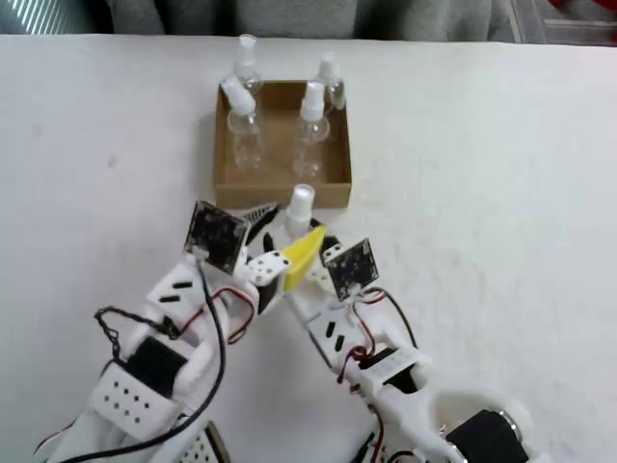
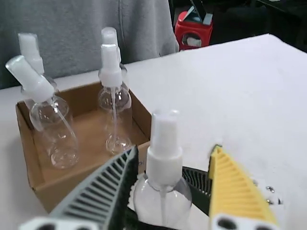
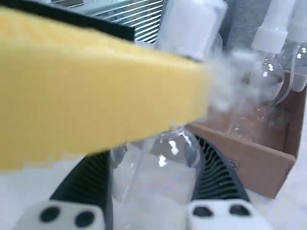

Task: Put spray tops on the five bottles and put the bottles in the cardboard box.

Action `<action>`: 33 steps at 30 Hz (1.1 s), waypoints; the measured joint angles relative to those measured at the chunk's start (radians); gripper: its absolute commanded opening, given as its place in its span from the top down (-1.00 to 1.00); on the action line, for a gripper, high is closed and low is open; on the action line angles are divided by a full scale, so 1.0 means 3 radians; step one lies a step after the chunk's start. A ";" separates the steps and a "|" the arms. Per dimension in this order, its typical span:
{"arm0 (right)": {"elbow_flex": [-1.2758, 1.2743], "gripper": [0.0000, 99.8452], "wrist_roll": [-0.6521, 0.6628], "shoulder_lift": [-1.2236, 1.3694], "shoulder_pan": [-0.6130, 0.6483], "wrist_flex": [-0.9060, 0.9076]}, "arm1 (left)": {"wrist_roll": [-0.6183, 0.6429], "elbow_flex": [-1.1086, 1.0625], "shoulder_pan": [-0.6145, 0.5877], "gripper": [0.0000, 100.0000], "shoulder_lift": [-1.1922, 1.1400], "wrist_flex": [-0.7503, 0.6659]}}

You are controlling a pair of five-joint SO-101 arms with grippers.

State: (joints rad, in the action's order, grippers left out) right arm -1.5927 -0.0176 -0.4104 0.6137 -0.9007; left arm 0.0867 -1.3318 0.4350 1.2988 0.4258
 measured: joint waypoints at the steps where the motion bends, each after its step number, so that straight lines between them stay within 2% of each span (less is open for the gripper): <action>1: 0.0000 0.97 0.0000 0.0000 0.0000 0.0000 | -0.0010 0.0000 0.0000 0.51 0.0092 0.0087; 8: 0.0000 0.97 0.0000 0.0000 -0.0005 0.0000 | -0.0148 0.0000 -0.0051 0.52 0.0680 0.0818; 15: 0.0000 0.97 0.0000 0.0000 -0.0102 0.0000 | -0.0148 0.0000 -0.0675 0.52 0.1309 0.1202; 23: 0.0000 0.97 0.0000 0.0000 -0.0118 -0.0159 | -0.0148 0.0000 -0.1437 0.52 0.1724 0.1877; 28: 0.0000 0.97 0.0000 0.0000 -0.0118 -0.0297 | -0.0148 -0.0051 -0.1713 0.52 0.1759 0.2256; 33: 0.0000 0.96 0.0000 0.0000 -0.0118 -0.0614 | -0.0148 -0.0496 -0.1754 0.52 0.1739 0.2276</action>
State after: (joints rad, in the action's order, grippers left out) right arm -1.5927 -0.0176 -0.4104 0.5785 -1.0848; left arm 0.0422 -1.4807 -0.0913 1.8205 1.1086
